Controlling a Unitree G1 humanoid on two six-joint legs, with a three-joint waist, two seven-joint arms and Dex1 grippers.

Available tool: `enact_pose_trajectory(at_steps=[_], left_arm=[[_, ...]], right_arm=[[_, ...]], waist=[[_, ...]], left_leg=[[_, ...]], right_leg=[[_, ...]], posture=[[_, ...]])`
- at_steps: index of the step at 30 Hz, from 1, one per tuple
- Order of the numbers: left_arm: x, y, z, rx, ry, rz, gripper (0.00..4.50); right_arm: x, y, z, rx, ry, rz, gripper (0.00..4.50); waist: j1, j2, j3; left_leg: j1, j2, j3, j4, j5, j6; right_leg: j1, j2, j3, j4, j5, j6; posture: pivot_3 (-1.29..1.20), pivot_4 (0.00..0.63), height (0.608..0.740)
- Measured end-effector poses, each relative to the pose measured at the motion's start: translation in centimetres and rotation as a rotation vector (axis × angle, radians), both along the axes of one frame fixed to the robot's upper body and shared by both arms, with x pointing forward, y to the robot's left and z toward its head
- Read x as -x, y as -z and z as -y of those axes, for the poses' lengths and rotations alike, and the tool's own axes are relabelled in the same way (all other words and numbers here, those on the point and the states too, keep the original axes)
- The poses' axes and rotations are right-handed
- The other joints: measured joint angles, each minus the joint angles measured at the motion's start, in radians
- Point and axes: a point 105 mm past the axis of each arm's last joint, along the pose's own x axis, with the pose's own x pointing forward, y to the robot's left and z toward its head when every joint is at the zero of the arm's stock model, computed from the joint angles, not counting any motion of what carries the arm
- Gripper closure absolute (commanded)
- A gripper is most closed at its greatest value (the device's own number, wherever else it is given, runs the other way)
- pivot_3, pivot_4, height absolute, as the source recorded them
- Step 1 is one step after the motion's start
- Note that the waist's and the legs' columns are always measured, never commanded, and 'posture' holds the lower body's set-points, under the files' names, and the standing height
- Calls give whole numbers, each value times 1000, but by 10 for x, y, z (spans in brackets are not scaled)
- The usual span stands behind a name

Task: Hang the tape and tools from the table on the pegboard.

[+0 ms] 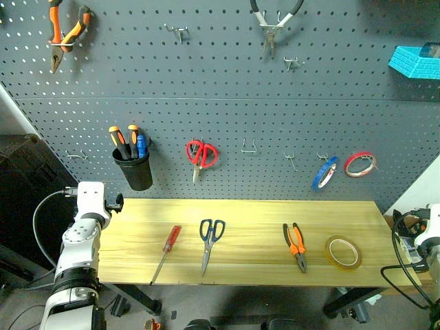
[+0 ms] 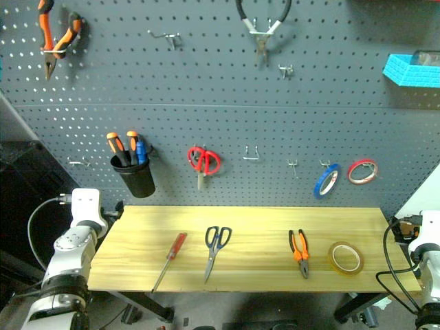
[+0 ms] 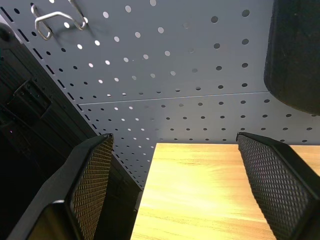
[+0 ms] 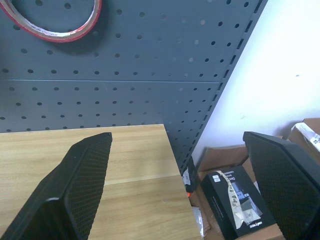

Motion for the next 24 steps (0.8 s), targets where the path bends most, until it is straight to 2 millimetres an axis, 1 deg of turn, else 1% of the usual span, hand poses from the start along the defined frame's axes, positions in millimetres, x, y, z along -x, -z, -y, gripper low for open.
enact_pose_trajectory(at_steps=[6, 10, 12, 15, 18, 19, 20, 22, 23, 24], left_arm=[[-2, -2, 6, -7, 51, 8, 326], [-2, -1, 7, -6, 58, 4, 326], [0, 2, 10, -8, 81, -11, 326], [7, 10, 19, -13, 132, -61, 326], [13, 18, 38, 5, 216, -108, 326], [13, 19, 52, 10, 264, -121, 326], [13, 19, 59, 14, 286, -120, 326], [10, 16, 85, 24, 367, -117, 326], [9, 15, 95, 25, 401, -118, 326], [9, 11, 112, 12, 475, -120, 326]], right_arm=[[1, 1, 0, 0, 1, -4, 0], [6, 5, 1, 0, 2, -20, 0], [11, 8, 0, 6, -12, -40, 0], [19, 15, -7, 4, -55, -94, 0], [26, 21, -16, -23, -91, -149, 0], [27, 23, -23, -40, -114, -173, 0], [27, 24, -27, -46, -125, -184, 0], [29, 26, -44, -50, -188, -229, 0], [29, 26, -52, -51, -214, -246, 0], [27, 26, -63, -53, -254, -267, 0]], waist=[[0, 0, -1], [-2, -1, -1], [-3, -1, -2], [-11, 0, -2], [-17, 0, -4], [-19, 0, -4], [-19, 0, -4], [-20, 0, -5], [-21, 0, -5], [-22, 0, -3]], left_leg=[[0, 0, 0, 0, 0, 0], [0, 0, 0, 0, 0, 0], [0, 0, 0, 0, 0, 0], [0, 0, 0, 0, -1, 1], [0, 0, 0, 1, -1, 1], [0, 0, 0, 1, -1, 1], [0, 0, 0, 1, -1, 1], [0, 0, -1, 1, -1, 1], [0, 0, 0, 1, -1, 1], [0, 0, 0, 1, -1, 1]], right_leg=[[0, 0, 0, 0, 0, 0], [0, 0, 0, 0, 0, 0], [0, 0, 0, 0, 0, 0], [0, 0, 1, 0, 0, 0], [0, -1, 1, 0, 0, 0], [1, -1, 1, 0, 0, 0], [1, -1, 1, 0, 0, 1], [1, -1, 1, 0, 0, 1], [1, 0, 1, 0, 0, 1], [1, 0, 1, 0, -1, 2]], posture=[[-44, 0, 740], [-51, 0, 740], [-65, 0, 740], [-94, 0, 740], [-114, 0, 740], [-124, 0, 740], [-128, 0, 740], [-136, 14, 740], [-140, 29, 740], [-143, 37, 740]])
